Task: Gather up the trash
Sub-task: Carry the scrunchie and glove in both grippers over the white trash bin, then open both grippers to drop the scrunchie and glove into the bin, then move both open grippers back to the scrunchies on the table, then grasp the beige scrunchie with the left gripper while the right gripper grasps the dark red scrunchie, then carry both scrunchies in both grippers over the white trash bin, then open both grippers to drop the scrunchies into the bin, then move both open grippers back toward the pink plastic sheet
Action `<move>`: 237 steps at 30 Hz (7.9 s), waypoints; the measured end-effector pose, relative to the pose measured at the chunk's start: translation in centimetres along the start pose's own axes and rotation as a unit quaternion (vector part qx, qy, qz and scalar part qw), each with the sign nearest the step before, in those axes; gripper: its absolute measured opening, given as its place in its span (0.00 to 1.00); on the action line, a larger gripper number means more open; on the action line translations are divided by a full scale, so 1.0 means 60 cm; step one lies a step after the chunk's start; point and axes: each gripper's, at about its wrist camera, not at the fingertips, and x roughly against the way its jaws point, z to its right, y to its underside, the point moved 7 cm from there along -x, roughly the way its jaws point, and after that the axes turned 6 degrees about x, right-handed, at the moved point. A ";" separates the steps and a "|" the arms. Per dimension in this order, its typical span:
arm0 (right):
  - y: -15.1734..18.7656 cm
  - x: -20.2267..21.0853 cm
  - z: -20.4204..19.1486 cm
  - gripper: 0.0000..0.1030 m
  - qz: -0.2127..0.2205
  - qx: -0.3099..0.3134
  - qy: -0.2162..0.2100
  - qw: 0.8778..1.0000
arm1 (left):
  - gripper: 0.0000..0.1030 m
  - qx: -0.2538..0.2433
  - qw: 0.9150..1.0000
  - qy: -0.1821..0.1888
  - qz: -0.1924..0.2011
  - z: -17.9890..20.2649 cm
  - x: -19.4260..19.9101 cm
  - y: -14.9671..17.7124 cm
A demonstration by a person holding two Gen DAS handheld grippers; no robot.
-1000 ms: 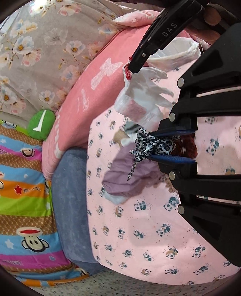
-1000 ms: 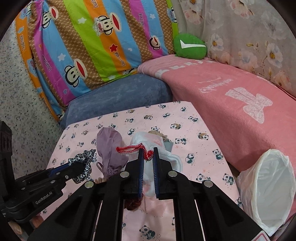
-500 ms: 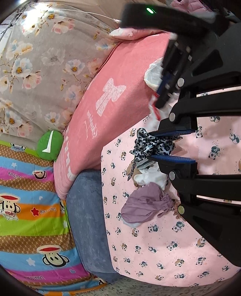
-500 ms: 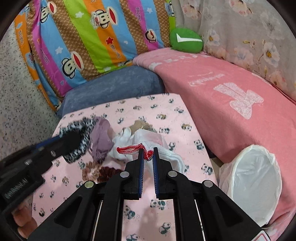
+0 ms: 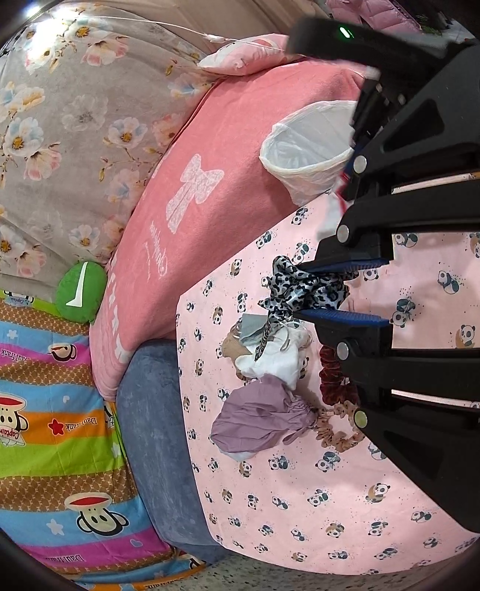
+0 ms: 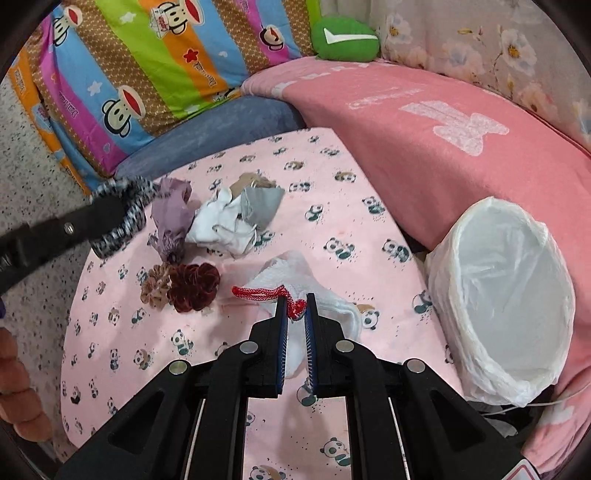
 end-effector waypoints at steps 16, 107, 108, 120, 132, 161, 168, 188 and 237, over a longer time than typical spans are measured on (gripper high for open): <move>-0.113 0.147 0.117 0.10 0.107 -0.037 0.046 0.993 | 0.17 -0.068 0.997 0.041 -0.009 0.150 -0.035 -0.014; -0.017 -0.124 -0.144 0.45 -0.020 0.030 -0.035 0.999 | 0.80 0.127 0.976 -0.161 -0.067 -0.305 -0.093 0.100; -0.017 -0.132 -0.149 0.45 -0.024 0.031 -0.036 0.999 | 0.79 0.130 0.976 -0.162 -0.069 -0.312 -0.097 0.101; -0.006 -0.218 -0.180 0.34 -0.068 0.041 -0.046 0.996 | 0.50 0.125 0.976 -0.146 -0.099 -0.323 -0.142 0.102; -0.007 -0.212 -0.190 0.06 -0.063 0.042 -0.066 0.995 | 0.14 0.116 0.982 -0.120 -0.093 -0.287 -0.126 0.088; -0.152 0.135 0.071 0.06 0.152 -0.047 -0.005 0.987 | 0.14 -0.054 0.998 -0.009 0.004 0.085 -0.048 -0.048; -0.126 0.182 0.191 0.06 0.166 -0.089 0.029 0.982 | 0.14 -0.096 0.995 0.024 -0.003 0.195 -0.069 -0.035; -0.029 0.205 0.384 0.06 0.160 -0.173 0.078 0.969 | 0.14 -0.176 0.981 0.072 -0.041 0.381 -0.121 0.025; -0.039 0.139 0.184 0.41 0.123 -0.095 0.034 0.987 | 0.75 -0.041 0.999 -0.014 -0.016 0.144 -0.090 0.014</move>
